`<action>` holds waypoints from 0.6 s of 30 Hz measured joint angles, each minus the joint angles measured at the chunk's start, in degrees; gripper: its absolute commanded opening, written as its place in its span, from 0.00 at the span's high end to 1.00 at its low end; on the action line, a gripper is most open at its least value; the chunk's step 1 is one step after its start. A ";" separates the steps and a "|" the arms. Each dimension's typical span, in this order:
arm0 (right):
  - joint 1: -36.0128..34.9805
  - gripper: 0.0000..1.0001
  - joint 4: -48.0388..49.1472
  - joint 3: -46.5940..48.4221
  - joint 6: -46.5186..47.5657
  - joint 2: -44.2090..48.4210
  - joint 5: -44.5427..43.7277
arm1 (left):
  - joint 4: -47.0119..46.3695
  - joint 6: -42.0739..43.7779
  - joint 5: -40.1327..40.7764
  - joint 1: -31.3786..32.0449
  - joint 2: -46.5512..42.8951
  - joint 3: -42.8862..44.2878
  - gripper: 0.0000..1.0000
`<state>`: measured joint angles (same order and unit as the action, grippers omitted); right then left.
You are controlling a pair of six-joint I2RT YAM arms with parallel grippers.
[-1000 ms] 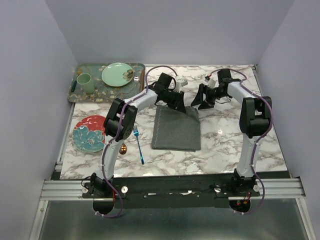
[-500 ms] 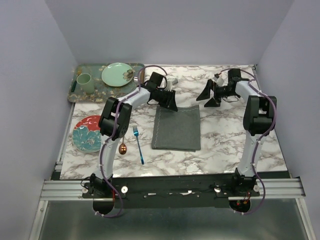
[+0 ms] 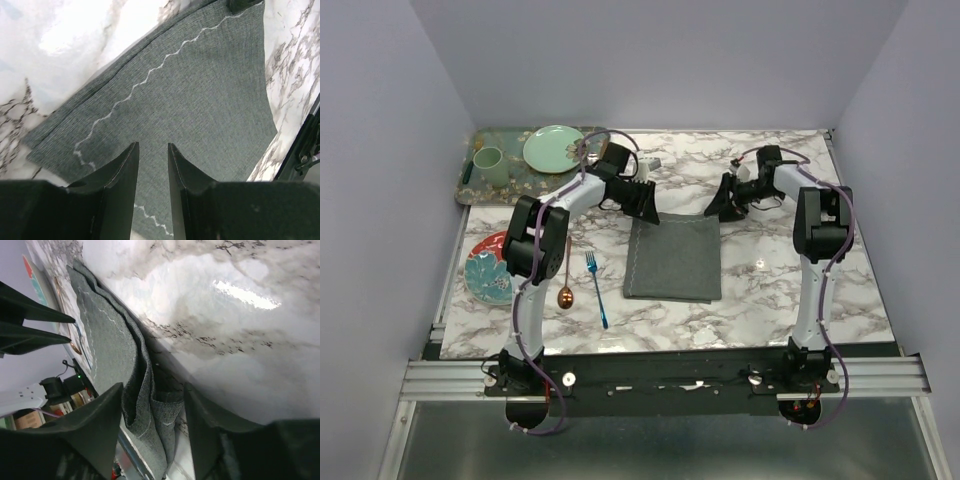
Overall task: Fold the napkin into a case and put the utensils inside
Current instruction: Pick up the lower triangle-folded napkin from the center of the board, then fold the lower triangle-folded napkin at the center of the board.
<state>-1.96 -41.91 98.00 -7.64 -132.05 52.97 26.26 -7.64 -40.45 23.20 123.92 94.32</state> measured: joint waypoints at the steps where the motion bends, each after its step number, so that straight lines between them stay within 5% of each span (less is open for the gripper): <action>1: -0.15 0.54 -0.09 0.28 0.33 -0.20 -0.09 | 0.17 0.26 0.04 -0.46 -0.35 -0.31 0.62; 6: -1.36 0.65 -0.66 0.74 2.16 -0.59 -0.61 | 0.74 1.20 0.44 -1.99 -1.95 -1.55 0.62; 13: -3.26 0.97 -1.33 0.72 6.43 -0.09 -0.63 | 1.05 2.12 0.96 -4.11 -3.91 -2.82 0.62; 18: -5.66 0.99 -1.44 -1.11 10.93 4.17 -1.22 | 0.96 2.32 1.25 -5.77 -5.55 -4.09 0.62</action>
<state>-7.62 -43.35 96.88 3.29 -127.87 51.75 27.22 -5.32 -39.20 17.43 118.37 90.24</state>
